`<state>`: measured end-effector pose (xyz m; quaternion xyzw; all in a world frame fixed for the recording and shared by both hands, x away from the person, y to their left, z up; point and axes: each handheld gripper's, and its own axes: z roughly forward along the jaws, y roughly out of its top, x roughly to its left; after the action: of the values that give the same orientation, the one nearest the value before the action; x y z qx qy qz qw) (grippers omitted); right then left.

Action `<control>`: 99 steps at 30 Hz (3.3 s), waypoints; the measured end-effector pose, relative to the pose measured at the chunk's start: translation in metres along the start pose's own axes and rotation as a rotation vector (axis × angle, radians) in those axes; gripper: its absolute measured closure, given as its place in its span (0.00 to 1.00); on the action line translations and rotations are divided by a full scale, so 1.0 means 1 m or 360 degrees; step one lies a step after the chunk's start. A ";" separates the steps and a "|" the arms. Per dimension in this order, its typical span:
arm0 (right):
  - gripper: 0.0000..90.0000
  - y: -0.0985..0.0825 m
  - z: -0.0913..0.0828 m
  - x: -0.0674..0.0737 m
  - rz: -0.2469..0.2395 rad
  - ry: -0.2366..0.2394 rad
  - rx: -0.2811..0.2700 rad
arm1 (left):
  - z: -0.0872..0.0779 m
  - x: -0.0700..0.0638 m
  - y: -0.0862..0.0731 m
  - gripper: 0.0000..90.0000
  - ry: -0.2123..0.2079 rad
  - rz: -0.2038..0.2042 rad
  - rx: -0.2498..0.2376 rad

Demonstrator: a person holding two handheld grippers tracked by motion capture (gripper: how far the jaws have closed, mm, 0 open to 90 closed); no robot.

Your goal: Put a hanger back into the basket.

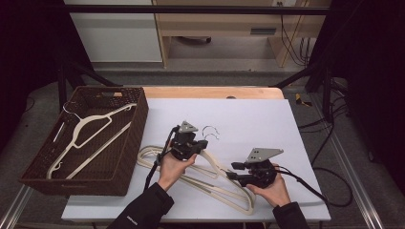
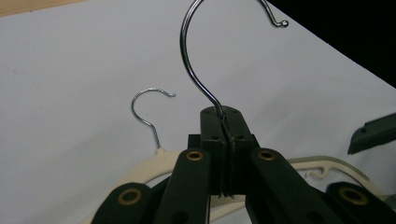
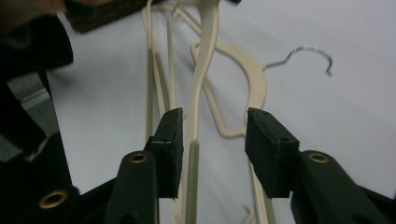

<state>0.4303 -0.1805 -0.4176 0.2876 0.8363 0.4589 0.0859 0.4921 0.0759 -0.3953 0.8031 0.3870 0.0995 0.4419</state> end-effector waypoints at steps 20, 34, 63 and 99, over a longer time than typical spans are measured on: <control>0.78 0.029 0.047 0.010 0.0175 0.0065 0.0014 | -0.011 -0.007 0.000 0.98 -0.0018 0.0058 -0.0005; 0.95 0.029 0.048 0.009 0.0238 0.0151 0.0002 | -0.026 -0.008 0.003 0.93 -0.0090 0.0087 -0.0043; 0.97 0.042 0.009 0.008 0.0049 0.0362 -0.0003 | -0.063 0.012 -0.013 0.38 -0.0258 0.0609 0.0103; 0.65 0.043 0.002 0.012 -0.0101 0.0090 -0.0135 | -0.070 -0.021 -0.028 0.96 -0.0380 0.0555 0.0223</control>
<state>0.4385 -0.1544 -0.3821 0.2440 0.8269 0.4988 0.0889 0.4282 0.1141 -0.3727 0.8927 0.1933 0.0514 0.4039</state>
